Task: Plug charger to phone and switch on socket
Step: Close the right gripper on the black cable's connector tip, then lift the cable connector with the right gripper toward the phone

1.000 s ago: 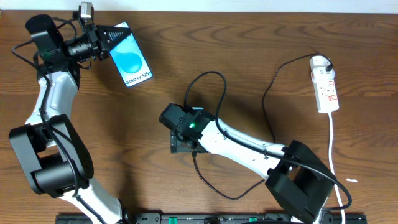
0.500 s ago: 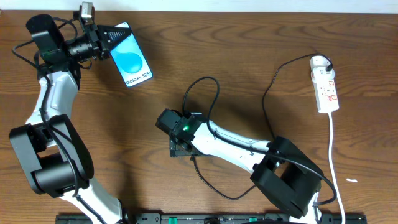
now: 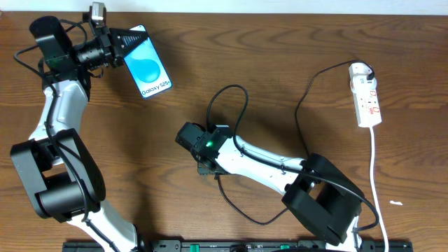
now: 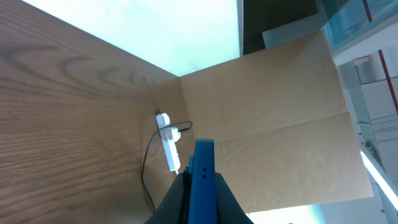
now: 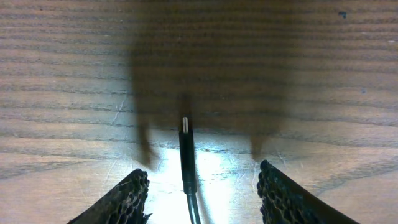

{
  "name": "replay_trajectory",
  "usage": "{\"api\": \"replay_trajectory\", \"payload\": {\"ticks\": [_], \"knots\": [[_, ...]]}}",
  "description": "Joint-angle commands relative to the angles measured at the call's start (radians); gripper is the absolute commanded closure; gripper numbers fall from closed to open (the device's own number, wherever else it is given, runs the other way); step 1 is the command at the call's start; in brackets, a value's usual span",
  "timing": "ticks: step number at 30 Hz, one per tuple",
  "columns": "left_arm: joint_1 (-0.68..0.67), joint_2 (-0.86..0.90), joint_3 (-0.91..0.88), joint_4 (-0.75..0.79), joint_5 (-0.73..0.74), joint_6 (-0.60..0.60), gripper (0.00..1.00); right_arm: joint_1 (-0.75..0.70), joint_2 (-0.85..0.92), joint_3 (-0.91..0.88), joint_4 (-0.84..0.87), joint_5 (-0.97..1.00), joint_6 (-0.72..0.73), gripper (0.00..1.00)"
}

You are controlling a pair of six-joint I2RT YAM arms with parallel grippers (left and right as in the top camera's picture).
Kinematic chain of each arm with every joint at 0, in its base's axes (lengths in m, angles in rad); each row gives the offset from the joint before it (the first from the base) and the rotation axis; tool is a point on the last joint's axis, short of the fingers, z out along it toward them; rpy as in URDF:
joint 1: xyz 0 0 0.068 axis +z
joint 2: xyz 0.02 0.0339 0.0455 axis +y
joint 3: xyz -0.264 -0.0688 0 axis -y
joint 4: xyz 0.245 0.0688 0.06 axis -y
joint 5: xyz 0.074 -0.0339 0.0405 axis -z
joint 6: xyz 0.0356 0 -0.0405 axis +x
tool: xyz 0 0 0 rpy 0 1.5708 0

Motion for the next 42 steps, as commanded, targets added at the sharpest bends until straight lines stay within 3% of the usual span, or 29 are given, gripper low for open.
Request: {"api": "replay_trajectory", "payload": {"ticks": [1, 17, 19, 23, 28, 42], "knots": [[0.002, -0.029, -0.006, 0.006, 0.013, 0.016, 0.93, 0.000, 0.008, 0.011, -0.001, 0.018, 0.006, 0.45], [0.002, -0.029, -0.006, 0.007, 0.013, 0.016, 0.92, -0.008, 0.041, 0.012, 0.003, -0.019, 0.010, 0.51], [0.002, -0.029, -0.006, 0.006, 0.013, 0.016, 0.92, -0.008, 0.041, 0.012, 0.005, -0.018, 0.010, 0.53], [0.002, -0.029, -0.006, 0.007, 0.013, 0.016, 0.93, -0.009, 0.041, 0.012, 0.019, -0.011, 0.010, 0.72], [0.002, -0.029, -0.006, 0.007, 0.013, 0.016, 0.93, -0.009, 0.041, 0.012, 0.018, -0.011, 0.010, 0.84], [0.002, -0.029, -0.006, 0.006, 0.013, 0.016, 0.93, -0.009, 0.041, 0.012, 0.018, -0.012, 0.010, 0.91]]}}
